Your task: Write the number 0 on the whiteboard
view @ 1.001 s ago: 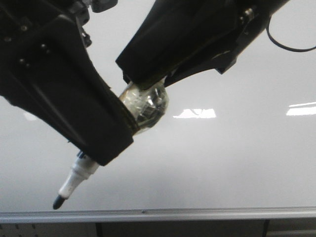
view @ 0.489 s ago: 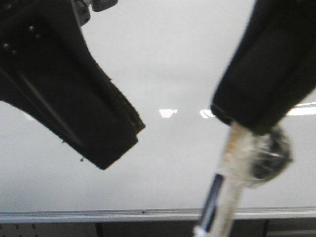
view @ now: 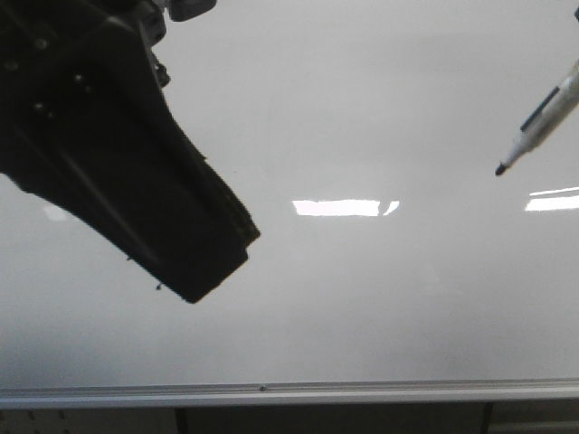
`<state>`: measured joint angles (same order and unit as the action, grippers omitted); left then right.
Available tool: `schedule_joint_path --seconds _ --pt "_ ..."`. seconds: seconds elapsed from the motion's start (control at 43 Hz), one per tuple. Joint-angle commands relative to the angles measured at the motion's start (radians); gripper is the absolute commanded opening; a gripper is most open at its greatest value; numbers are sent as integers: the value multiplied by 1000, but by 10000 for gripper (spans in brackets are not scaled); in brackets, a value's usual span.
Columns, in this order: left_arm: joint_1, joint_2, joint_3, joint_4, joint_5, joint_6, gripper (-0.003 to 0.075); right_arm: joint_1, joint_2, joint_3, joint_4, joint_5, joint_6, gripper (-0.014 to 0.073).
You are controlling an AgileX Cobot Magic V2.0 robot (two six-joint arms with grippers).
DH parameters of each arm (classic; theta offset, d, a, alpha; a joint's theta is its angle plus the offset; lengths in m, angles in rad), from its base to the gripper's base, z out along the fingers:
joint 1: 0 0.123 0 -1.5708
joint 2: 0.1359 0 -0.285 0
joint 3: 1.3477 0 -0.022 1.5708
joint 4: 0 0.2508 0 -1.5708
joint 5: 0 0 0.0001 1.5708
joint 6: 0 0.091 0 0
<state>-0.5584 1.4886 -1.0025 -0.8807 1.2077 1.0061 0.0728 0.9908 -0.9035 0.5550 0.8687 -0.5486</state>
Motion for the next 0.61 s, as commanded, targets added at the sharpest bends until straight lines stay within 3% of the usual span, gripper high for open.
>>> schedule_joint_path --seconds 0.0,0.186,0.582 --pt "-7 -37 -30 -62 48 3 233 -8 -16 -24 30 -152 -9 -67" --pt "-7 -37 -30 -62 48 3 -14 -8 -11 -34 29 -261 -36 -67" --pt "-7 -37 -30 -62 48 3 -20 -8 218 -254 -48 -257 -37 -67"
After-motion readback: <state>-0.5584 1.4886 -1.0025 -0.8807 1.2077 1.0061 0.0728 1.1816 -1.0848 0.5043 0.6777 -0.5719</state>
